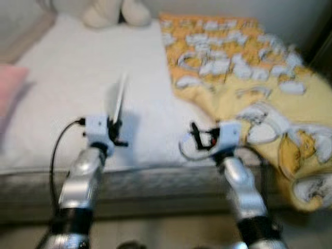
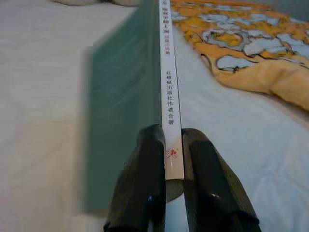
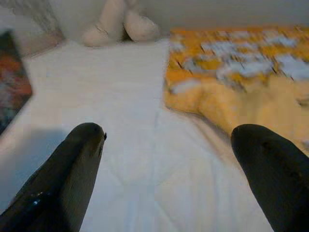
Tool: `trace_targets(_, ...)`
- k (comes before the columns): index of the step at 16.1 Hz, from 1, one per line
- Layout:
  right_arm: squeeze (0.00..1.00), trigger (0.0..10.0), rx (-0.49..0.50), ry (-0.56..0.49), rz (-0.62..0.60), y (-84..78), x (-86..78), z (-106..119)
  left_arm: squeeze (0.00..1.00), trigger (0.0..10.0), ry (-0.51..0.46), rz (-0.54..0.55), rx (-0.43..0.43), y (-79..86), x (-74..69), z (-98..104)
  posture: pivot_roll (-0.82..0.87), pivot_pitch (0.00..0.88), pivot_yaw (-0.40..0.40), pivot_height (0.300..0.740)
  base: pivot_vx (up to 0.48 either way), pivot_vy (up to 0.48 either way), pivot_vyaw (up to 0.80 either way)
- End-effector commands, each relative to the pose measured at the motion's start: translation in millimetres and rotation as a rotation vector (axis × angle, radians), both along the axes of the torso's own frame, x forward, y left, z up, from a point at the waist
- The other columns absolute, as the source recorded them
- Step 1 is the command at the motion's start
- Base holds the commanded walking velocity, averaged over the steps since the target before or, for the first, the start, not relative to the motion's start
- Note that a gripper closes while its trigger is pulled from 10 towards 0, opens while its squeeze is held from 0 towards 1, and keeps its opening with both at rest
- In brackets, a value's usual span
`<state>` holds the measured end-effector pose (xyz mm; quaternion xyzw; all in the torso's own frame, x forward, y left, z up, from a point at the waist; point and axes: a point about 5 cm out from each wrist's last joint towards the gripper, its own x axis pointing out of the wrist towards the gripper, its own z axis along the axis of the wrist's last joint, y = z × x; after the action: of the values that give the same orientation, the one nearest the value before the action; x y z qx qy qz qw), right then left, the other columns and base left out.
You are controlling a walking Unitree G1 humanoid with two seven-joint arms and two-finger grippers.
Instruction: Clean up the room
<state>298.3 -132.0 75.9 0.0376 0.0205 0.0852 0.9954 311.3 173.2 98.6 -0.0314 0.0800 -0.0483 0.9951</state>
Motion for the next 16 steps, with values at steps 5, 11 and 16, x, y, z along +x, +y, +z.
trace_targets(5,0.00,10.0,0.027,-0.017,0.018,1.9,4.6,6,0.00,0.0,-0.044,0.001,-0.011,-12.3,-0.9,7,0.03,0.000,-0.030,0.740,0.000,0.480,0.20)
trace_targets(11,0.00,10.0,0.024,-0.024,0.018,1.5,9.3,8,0.00,0.0,-0.091,-0.063,-0.003,-22.7,9.5,18,0.02,0.000,-0.024,0.740,0.241,0.200,0.00)
trace_targets(16,0.00,10.0,0.024,-0.029,0.020,1.8,7.9,8,0.00,0.0,-0.106,-0.091,-0.005,-31.0,12.5,22,0.01,0.000,-0.019,0.740,0.107,0.000,0.00)
